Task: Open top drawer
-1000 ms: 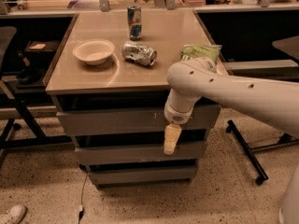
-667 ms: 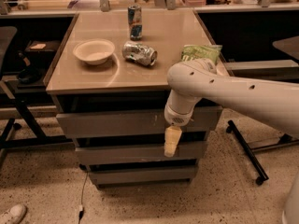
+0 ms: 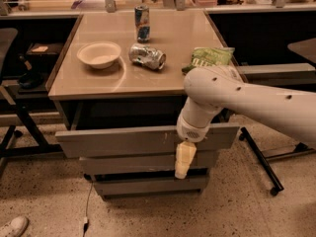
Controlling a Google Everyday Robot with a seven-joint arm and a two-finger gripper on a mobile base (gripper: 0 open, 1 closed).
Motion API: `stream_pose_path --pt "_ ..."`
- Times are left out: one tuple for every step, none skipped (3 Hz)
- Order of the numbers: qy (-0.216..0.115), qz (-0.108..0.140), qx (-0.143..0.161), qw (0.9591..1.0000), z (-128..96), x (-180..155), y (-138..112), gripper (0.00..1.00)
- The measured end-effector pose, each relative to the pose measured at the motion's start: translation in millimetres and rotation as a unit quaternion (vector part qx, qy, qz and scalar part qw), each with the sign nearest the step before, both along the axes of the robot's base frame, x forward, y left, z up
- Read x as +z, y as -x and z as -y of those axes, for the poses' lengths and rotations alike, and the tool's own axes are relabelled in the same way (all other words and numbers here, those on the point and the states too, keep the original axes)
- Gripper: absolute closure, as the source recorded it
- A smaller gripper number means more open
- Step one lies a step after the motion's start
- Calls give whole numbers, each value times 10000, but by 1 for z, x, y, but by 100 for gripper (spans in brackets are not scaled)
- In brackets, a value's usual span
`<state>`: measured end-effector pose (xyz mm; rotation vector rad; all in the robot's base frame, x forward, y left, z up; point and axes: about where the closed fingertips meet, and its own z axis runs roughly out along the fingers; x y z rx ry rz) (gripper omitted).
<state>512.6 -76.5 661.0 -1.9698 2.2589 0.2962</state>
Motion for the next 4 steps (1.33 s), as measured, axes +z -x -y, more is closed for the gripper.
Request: stream_pose_path --pt "-255 -275 -59 9993 2 15 38 0" --pt "-416 -497 -112 9978 8 27 69 0" --pt "-436 -512 -132 9976 9 28 70 0" --pt "-390 -330 -19 9987 2 30 55 0"
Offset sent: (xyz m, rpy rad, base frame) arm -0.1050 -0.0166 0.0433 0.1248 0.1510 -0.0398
